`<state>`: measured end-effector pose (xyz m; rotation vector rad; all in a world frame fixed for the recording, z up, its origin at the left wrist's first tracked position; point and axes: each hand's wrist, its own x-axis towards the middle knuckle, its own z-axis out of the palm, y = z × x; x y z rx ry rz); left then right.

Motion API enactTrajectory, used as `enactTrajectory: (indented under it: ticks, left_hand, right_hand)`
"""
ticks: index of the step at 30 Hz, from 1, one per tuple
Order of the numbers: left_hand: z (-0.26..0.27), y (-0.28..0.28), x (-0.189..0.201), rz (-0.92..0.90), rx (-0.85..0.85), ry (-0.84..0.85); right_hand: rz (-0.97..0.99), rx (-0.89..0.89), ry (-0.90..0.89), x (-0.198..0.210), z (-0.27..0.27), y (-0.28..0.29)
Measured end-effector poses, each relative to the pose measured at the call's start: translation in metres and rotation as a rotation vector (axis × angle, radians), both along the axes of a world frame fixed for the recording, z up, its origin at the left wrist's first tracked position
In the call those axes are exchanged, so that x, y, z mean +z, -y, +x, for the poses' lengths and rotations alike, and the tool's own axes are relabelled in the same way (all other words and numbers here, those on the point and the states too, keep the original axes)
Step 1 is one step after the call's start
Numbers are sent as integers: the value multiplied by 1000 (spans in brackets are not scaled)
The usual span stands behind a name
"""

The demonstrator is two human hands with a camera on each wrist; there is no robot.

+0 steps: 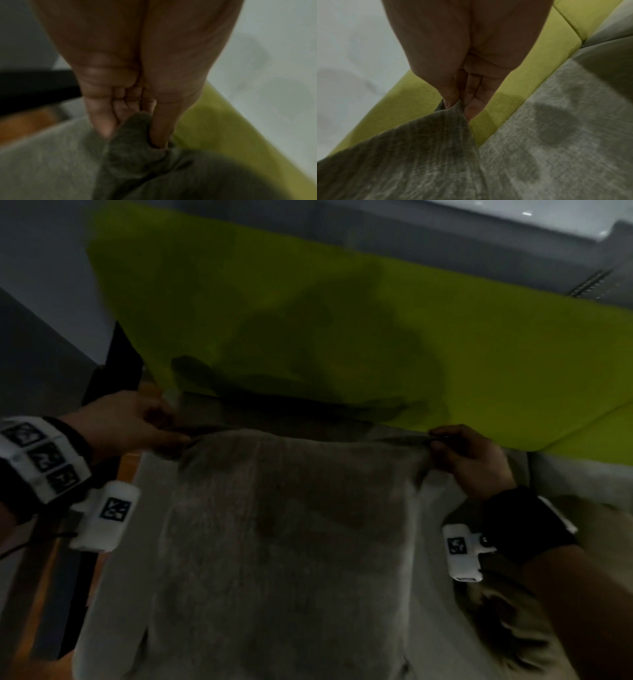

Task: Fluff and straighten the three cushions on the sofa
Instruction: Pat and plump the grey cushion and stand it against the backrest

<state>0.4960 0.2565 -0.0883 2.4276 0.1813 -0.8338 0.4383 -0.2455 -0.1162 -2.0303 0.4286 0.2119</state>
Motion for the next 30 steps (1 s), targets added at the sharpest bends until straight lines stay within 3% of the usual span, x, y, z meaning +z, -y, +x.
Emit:
enactTrajectory:
  ticks: [2,4,10,14,20,22,25,26,30]
  left_hand:
    - [0,5,3,142,-171,26]
    - [-7,13,8,134,-195,75]
    - [-27,18,18,-259,83,169]
    - [-30,13,29,-73,103,267]
    - [-38,15,31,119,12,231]
    - [-39,11,26,-27,57,225]
    - [-43,6,27,-420,254,148]
    - [-42,2,26,-451,299,146]
    - [-35,-2,15,-196,260,291]
  right_hand:
    - [-14,8,25,2,-1,-1]
    - [-35,26,31,5,-4,0]
    - [12,48,77,11,-18,4]
    - [59,28,75,21,-25,3]
    - [-17,4,77,26,-28,-6]
    - [-10,-2,63,26,-28,-7]
    - [9,-15,65,20,-28,4]
    - [14,-14,65,19,-26,4]
    - [-113,26,83,20,-21,-1]
